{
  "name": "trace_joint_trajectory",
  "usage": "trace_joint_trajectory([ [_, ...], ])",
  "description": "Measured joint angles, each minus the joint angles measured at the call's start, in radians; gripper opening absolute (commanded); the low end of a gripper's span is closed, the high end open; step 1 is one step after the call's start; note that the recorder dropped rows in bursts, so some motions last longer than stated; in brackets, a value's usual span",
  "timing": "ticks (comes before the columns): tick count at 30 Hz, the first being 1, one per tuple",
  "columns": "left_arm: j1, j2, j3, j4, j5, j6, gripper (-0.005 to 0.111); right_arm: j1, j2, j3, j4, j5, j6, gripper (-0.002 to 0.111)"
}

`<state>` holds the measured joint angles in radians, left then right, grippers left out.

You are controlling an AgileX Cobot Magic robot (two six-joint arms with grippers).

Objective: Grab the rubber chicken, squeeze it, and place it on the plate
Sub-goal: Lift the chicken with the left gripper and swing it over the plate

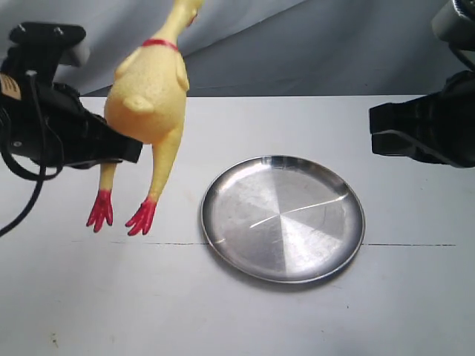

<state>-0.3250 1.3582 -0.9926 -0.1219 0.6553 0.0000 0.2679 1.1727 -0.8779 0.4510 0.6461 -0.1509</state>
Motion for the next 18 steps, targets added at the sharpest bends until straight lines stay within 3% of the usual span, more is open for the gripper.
trace_joint_trajectory([
  [4,0.000,0.005,-0.046,-0.078,0.002,0.100,0.000,0.000,0.027,0.000,0.000,-0.023,0.029,0.000],
  [11,0.000,0.155,-0.102,-0.371,0.019,0.416,0.000,-0.002,0.153,0.000,0.069,-0.031,0.064,0.000],
  [14,0.000,0.218,-0.130,-0.446,0.031,0.520,0.000,-0.035,0.211,0.000,0.221,-0.025,-0.044,0.000],
  [18,0.000,0.283,-0.171,-0.514,0.059,0.613,0.000,-0.153,0.273,0.000,0.527,0.071,-0.282,0.000],
])
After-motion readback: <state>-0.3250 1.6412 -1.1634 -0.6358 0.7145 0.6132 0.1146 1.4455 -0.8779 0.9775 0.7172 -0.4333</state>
